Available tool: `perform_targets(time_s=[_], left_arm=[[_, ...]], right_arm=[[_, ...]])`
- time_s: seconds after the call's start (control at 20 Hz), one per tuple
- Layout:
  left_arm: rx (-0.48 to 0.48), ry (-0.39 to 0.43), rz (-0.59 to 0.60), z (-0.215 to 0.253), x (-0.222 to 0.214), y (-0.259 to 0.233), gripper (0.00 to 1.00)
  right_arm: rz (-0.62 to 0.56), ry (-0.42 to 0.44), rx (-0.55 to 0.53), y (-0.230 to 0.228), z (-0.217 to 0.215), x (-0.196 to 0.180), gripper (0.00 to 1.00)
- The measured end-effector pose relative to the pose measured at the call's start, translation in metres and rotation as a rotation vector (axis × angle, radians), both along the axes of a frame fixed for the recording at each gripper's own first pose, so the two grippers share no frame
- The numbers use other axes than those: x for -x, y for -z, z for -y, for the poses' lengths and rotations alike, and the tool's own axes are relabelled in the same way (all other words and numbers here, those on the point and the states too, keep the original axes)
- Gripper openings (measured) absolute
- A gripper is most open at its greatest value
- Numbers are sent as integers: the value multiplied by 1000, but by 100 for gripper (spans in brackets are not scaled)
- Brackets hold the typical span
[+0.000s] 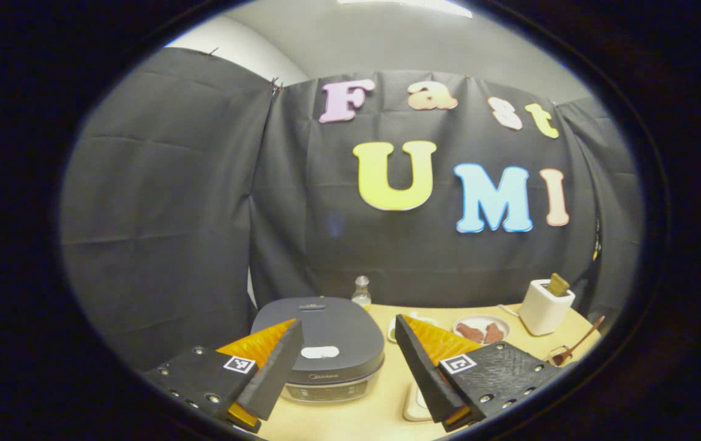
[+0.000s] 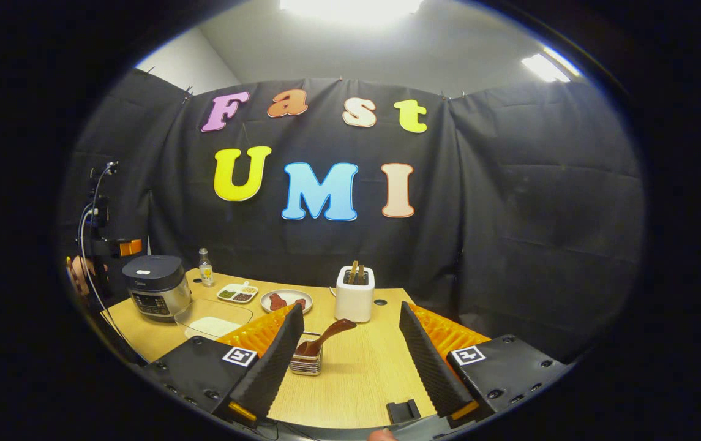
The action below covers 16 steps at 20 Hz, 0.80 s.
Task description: Close the left gripper, press the button to open the rice cooker; take a wooden spoon from the chopstick holder with the right hand, scoop a spoonful of rice and pour it into the rice cooker, then put the wooden spoon back into the chopstick holder.
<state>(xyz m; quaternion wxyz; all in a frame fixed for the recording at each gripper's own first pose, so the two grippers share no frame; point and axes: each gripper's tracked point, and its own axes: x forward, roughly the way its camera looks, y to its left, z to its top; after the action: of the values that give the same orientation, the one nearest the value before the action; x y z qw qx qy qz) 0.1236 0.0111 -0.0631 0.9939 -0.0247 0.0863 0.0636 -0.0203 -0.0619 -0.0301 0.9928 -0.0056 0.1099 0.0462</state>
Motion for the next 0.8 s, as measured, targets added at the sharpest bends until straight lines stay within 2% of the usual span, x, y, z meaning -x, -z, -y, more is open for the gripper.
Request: perform_targets(time_s=[0.35,0.6,0.8], left_arm=[[-16,127,145,44,70,-87,91],[3,156,216,36,107,-120,91],[10,143,236,15,125,-128,93]], right_arm=[[26,6,-52,-15,-17,14,99],[49,39,-52,-27,-29,29,99],[66,52,-58,-35,-38,40,99]])
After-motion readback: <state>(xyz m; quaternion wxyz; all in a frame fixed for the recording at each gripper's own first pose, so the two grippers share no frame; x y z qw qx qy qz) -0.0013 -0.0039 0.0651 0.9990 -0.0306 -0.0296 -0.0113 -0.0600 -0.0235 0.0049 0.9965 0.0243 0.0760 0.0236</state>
